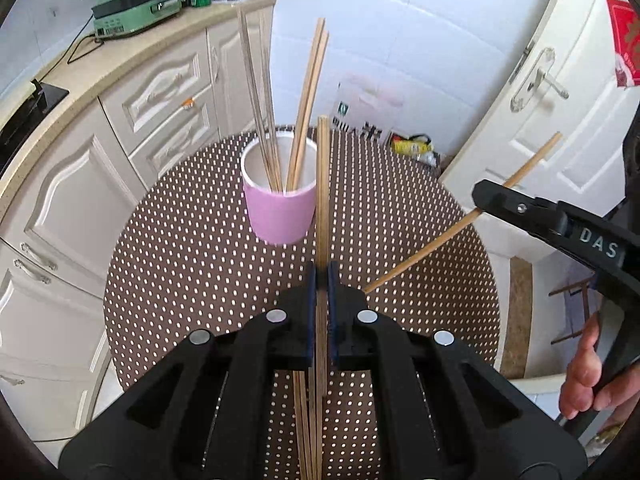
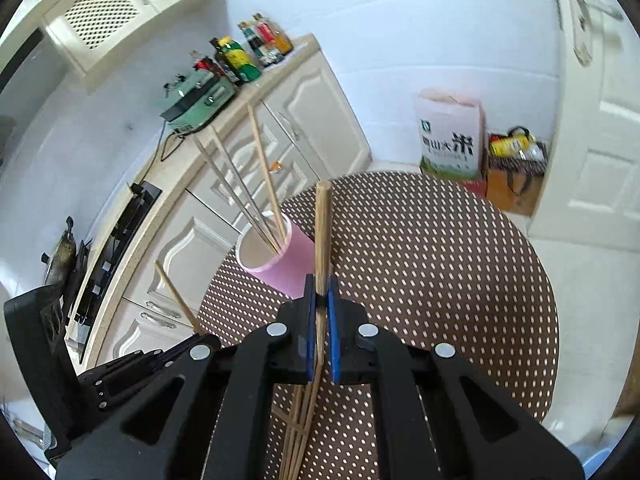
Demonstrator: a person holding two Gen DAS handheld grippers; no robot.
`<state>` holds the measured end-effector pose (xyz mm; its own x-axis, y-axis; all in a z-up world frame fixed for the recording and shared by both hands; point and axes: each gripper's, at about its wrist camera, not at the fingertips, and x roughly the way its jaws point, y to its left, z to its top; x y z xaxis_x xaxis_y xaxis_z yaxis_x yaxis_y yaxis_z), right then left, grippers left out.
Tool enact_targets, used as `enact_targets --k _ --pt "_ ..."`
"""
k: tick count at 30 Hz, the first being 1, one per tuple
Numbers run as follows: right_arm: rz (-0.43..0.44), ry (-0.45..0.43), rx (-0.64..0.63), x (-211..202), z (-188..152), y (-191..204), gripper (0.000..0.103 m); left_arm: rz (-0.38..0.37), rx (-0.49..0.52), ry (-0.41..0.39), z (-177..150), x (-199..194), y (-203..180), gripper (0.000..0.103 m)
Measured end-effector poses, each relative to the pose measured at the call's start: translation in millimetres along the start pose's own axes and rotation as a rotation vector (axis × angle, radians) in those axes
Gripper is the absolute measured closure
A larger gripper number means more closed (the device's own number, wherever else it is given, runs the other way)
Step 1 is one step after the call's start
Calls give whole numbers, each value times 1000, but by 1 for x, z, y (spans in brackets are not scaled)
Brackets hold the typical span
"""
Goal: Organize utensils
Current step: 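Lift both held chopsticks upright and lower them into the pink cup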
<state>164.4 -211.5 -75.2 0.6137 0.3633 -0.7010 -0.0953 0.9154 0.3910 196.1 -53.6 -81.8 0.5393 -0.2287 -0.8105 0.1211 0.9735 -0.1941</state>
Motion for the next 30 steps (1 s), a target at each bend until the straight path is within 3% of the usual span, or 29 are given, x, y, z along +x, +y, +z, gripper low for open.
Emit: enact_targets --k 19,30 --pt "60 -123 -140 0 70 50 99 12 -57 -203 76 -54 28 98" --pt "60 -111 -204 12 89 59 99 40 -104 -301 120 -64 45 98"
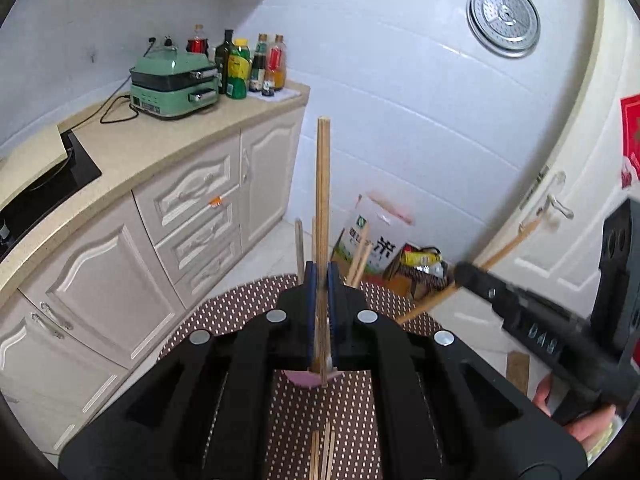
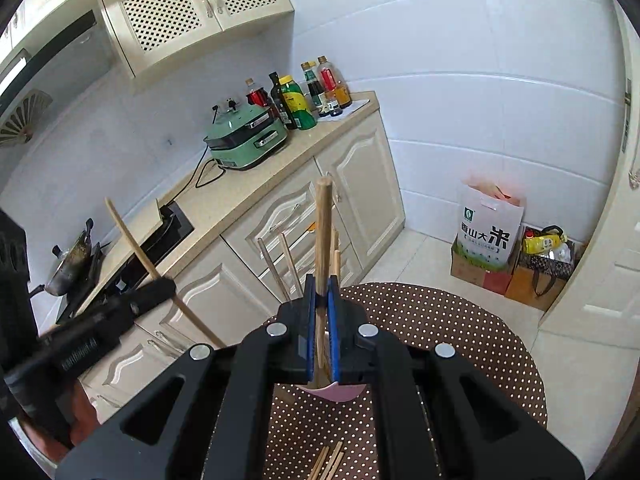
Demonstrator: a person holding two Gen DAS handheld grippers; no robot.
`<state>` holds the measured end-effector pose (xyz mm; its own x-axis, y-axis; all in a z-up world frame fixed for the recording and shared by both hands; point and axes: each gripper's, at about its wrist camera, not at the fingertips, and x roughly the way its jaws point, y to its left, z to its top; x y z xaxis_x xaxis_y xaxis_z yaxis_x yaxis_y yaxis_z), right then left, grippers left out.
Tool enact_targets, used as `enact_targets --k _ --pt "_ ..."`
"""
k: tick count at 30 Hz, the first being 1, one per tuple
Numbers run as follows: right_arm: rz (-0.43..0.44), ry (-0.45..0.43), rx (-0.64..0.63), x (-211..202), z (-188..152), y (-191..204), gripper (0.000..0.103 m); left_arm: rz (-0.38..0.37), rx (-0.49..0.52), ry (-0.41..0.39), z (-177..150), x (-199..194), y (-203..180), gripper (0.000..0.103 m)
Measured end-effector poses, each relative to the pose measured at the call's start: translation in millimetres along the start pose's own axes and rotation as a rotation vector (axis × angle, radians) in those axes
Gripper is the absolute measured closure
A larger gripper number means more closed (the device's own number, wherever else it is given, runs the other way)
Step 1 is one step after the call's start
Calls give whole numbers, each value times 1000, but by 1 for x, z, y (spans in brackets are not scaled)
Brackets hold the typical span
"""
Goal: Organize utensils
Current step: 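Lift both held chopsticks upright and lower them into the pink cup, then open both grippers to release the chopsticks inside the pink cup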
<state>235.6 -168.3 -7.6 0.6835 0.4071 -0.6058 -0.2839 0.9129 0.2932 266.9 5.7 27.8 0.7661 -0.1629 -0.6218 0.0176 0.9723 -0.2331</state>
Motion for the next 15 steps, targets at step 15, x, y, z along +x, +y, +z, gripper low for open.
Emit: enact_targets --k 15 --pt "-25 189 -19 68 -20 -3 99 42 -3 87 -13 65 8 97"
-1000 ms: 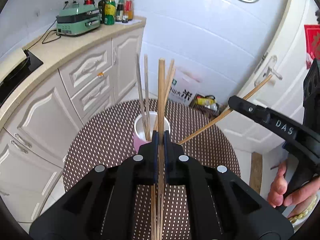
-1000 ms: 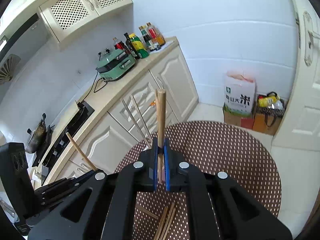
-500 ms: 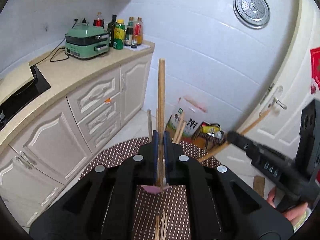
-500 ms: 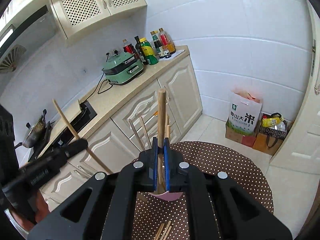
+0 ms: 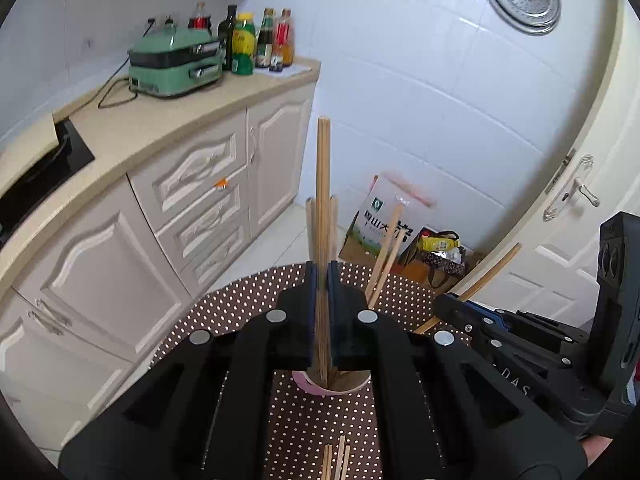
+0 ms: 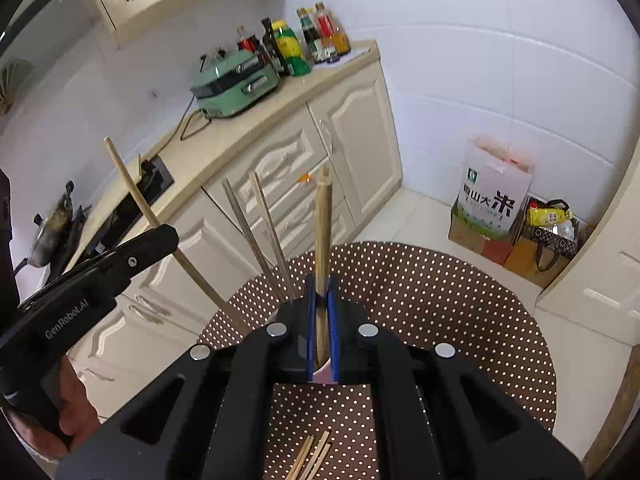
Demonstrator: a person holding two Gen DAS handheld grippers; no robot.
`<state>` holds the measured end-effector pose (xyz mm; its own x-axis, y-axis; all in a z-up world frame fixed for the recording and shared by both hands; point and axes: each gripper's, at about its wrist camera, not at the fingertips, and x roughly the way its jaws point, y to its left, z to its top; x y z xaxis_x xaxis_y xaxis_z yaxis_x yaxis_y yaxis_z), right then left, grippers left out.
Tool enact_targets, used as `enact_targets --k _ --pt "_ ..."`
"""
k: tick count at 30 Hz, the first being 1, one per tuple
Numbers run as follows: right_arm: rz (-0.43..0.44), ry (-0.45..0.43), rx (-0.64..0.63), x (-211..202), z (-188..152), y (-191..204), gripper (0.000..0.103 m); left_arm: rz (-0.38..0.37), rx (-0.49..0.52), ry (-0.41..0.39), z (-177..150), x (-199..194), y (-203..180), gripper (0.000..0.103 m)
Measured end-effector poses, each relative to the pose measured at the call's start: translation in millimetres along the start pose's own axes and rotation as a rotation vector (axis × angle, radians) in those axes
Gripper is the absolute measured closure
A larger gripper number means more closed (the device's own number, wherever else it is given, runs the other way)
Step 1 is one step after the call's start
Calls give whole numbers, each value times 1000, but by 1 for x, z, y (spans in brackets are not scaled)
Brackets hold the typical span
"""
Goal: Organize utensils
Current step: 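Open both grippers to release the chopsticks inside the pink cup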
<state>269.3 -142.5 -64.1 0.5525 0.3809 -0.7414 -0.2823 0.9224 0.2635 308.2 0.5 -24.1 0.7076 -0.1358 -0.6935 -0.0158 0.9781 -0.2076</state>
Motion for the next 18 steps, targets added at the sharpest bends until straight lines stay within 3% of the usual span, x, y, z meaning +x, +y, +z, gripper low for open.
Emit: enact_targets --k 10,15,17,18 --pt "4 86 16 38 -5 -4 99 2 -38 89 -21 40 14 97" --pt "36 121 68 50 -6 -10 94 9 -75 97 -27 54 19 97" --pt "37 128 89 52 -5 -13 90 12 -75 97 -27 57 19 97" --pt "34 131 99 52 -5 -15 79 12 -71 99 -27 59 19 97"
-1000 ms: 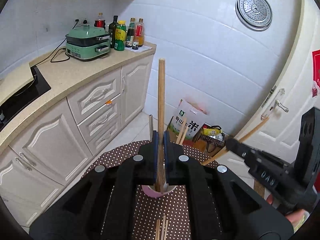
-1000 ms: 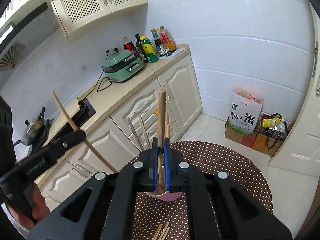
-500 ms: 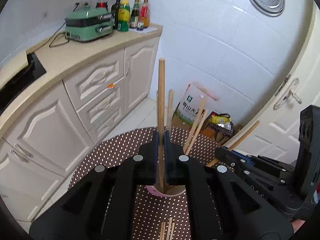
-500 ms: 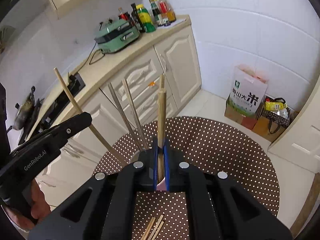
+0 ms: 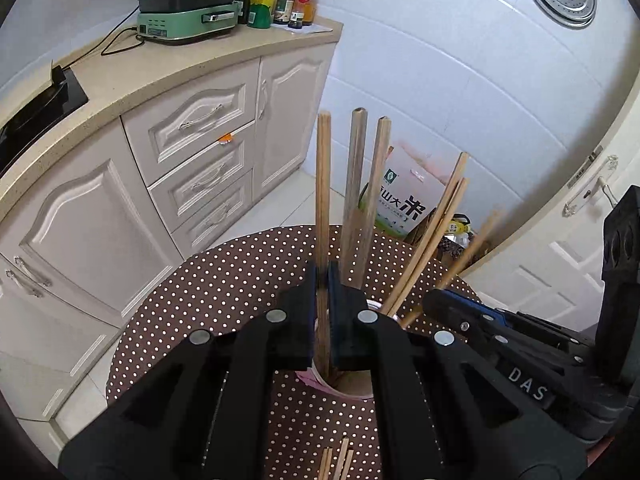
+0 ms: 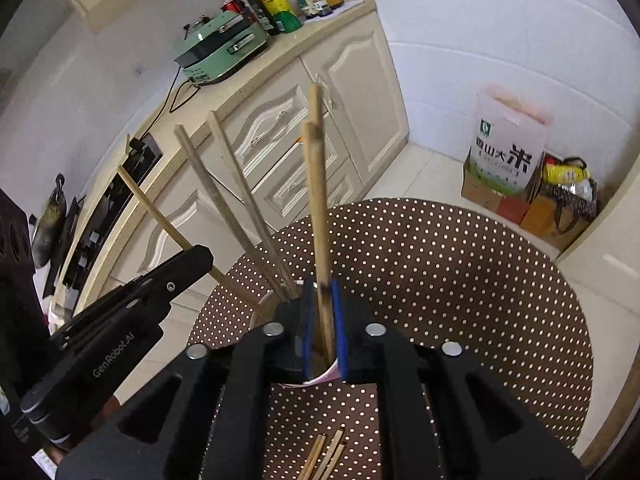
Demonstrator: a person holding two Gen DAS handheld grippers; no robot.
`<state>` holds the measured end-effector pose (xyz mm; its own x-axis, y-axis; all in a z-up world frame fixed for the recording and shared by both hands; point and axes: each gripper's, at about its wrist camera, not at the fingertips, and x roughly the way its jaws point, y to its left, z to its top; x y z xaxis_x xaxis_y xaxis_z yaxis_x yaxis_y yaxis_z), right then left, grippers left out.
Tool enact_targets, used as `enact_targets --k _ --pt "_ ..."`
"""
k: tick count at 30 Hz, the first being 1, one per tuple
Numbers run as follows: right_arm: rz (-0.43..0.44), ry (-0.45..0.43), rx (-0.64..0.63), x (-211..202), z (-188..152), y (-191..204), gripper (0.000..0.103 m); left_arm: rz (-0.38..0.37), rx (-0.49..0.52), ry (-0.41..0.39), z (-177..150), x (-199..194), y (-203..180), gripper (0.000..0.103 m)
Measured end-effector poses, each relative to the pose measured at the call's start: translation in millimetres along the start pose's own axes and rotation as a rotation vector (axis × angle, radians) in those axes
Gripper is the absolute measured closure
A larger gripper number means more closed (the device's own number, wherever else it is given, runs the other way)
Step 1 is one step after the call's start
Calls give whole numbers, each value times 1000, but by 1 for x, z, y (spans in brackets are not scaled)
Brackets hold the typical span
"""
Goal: Organize utensils
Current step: 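Open both grippers to release the chopsticks inside the pink cup, then move both grippers back down to the chopstick pile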
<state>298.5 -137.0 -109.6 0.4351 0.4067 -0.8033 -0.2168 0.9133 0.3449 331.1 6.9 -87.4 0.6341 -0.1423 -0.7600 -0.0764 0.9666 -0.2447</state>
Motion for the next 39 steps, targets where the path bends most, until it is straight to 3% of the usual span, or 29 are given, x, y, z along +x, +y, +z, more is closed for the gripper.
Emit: enact_targets --k 1,4,6,14,16,17,18,20,31,34,39 --pt "-5 -1 8 0 -1 0 64 2 1 -2 0 1 0 97" --pt "-41 -23 20 -6 -3 -4 44 3 1 11 0 5 0 97" --pt "-59 -28 30 -9 -4 -6 36 3 1 27 -2 7 1 96" --pt "-86 -47 110 -21 -9 -23 29 -37 9 91 -15 5 2 95" --pt "-89 -51 115 -25 -12 -24 27 -37 26 94 -18 2 1 80" --pt "-90 -53 115 -27 -13 -25 27 -37 34 91 -19 1 0 52" --pt "-93 -56 112 -30 -14 -25 24 -33 38 69 -21 -4 0 36" --pt "-105 -62 105 -36 -18 -24 24 -22 50 36 -23 -13 -1 37" --pt "-134 -75 101 -62 -46 -22 21 -29 60 39 -34 -35 4 36" --pt "-144 -83 100 -70 -53 -20 14 -29 60 37 -40 -42 5 34" --pt "-153 -93 109 -81 -66 -18 12 -26 66 36 -52 -53 8 32"
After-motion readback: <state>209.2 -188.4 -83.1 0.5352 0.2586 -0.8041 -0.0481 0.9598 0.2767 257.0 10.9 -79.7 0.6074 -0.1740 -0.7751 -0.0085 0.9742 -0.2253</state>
